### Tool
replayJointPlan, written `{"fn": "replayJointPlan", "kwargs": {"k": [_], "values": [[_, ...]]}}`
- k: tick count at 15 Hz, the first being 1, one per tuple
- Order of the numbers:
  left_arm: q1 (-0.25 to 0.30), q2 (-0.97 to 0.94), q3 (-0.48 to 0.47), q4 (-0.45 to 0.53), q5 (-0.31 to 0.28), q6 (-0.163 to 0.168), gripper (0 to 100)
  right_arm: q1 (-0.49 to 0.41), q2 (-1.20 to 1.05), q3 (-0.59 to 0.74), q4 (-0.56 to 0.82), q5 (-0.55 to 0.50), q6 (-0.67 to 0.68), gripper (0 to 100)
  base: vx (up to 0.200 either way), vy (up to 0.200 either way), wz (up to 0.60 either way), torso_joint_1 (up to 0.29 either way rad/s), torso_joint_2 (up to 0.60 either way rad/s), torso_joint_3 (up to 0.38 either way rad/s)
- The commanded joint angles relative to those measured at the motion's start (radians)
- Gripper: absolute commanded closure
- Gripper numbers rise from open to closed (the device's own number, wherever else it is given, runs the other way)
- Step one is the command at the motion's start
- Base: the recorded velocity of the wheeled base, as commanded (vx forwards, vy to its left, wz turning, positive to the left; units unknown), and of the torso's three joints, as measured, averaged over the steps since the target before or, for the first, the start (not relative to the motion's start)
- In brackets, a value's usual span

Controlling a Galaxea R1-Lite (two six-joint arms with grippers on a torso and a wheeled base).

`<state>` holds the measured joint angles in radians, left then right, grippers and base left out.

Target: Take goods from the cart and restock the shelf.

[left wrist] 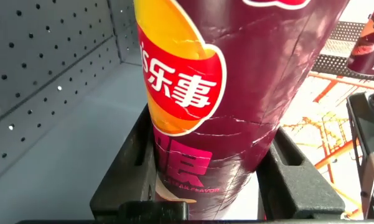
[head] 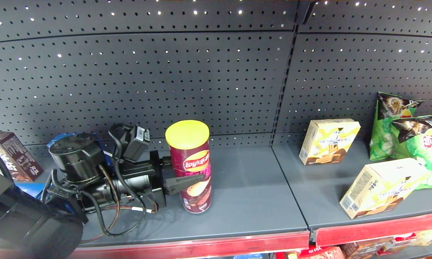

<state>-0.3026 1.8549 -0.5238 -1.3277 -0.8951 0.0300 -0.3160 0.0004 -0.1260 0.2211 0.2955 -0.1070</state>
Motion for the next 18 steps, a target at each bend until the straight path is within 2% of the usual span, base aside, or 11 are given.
{"fn": "replayJointPlan", "kwargs": {"k": [1, 8, 15, 16, 18], "values": [[-0.003, 0.001, 0.018, -0.005, -0.001, 0.001, 100, 0.0, 0.0, 0.0, 0.0, 0.001, 0.0, 100, 0.0, 0.0, 0.0, 0.0, 0.0, 0.0], [-0.03, 0.015, 0.133, -0.105, -0.002, -0.002, 100, 0.0, 0.0, 0.0, 0.0, 0.001, -0.002, 100, 0.0, 0.0, 0.0, 0.0, 0.0, 0.0], [-0.026, 0.055, 0.127, -0.114, -0.002, -0.001, 100, 0.0, 0.0, 0.0, 0.0, 0.001, 0.0, 100, 0.0, 0.0, 0.0, 0.0, 0.0, 0.0], [-0.026, 0.069, 0.128, -0.136, -0.001, -0.001, 0, 0.0, 0.0, 0.0, 0.0, -0.001, 0.0, 100, 0.0, 0.0, 0.0, 0.0, 0.0, 0.0], [-0.026, 0.076, 0.136, -0.156, 0.002, -0.002, 0, 0.0, 0.0, 0.0, 0.0, 0.001, -0.002, 100, 0.0, 0.0, 0.0, 0.0, 0.0, 0.0]]}}
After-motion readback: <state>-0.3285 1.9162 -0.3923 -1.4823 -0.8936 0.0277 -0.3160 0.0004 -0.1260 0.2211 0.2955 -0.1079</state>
